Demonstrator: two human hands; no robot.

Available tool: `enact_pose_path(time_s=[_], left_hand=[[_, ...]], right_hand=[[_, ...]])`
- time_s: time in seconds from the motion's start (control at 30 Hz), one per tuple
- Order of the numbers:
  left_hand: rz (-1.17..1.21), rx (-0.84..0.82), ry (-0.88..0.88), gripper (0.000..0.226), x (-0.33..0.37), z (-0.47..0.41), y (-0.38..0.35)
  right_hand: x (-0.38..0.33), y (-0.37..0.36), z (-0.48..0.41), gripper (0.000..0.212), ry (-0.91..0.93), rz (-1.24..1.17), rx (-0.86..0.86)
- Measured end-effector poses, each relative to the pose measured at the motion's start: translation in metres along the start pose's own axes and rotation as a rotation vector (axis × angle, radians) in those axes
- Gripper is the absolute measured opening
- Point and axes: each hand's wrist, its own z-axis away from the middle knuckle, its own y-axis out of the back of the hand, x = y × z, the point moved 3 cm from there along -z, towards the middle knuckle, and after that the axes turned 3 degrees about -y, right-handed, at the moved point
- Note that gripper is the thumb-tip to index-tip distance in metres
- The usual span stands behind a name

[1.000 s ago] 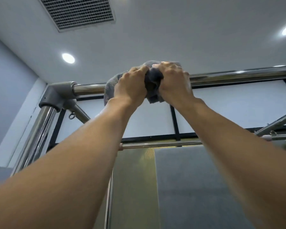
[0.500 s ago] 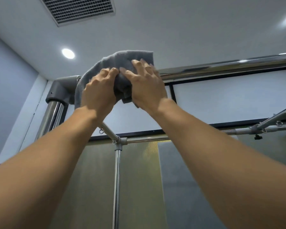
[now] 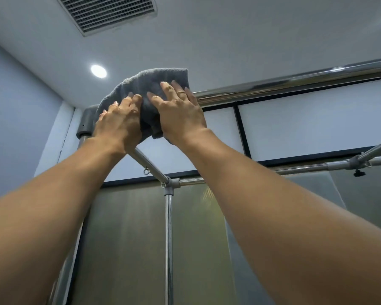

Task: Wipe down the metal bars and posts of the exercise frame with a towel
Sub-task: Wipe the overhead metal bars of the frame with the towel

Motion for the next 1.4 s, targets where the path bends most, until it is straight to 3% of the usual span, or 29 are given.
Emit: enact_pose_path(time_s=[0.23, 0.43, 0.9, 1.1, 1.27, 1.4], left_hand=[[0.050, 0.036, -0.016, 0.085, 0.051, 0.001, -0.019], [0.223, 0.048, -0.033, 0.083, 0.137, -0.003, -0.029], [0.356, 0.204, -0.110, 0.081, 0.396, -0.037, -0.026], [0.385, 0.163, -0.146, 0.072, 0.503, -0.056, -0.010], [0.380, 0.157, -0.212, 0.072, 0.554, -0.060, -0.007], [0.381, 0.189, -0.237, 0.070, 0.551, -0.061, -0.012]], right_hand=[[0.045, 0.013, 0.021, 0.056, 0.037, 0.032, 0.117], [0.123, 0.030, 0.047, 0.050, 0.024, 0.100, 0.260], [0.352, 0.132, 0.114, 0.054, -0.024, 0.153, 0.312], [0.445, 0.183, 0.141, 0.054, -0.090, 0.180, 0.284], [0.487, 0.200, 0.161, 0.058, -0.145, 0.189, 0.328], [0.486, 0.194, 0.161, 0.052, -0.149, 0.220, 0.384]])
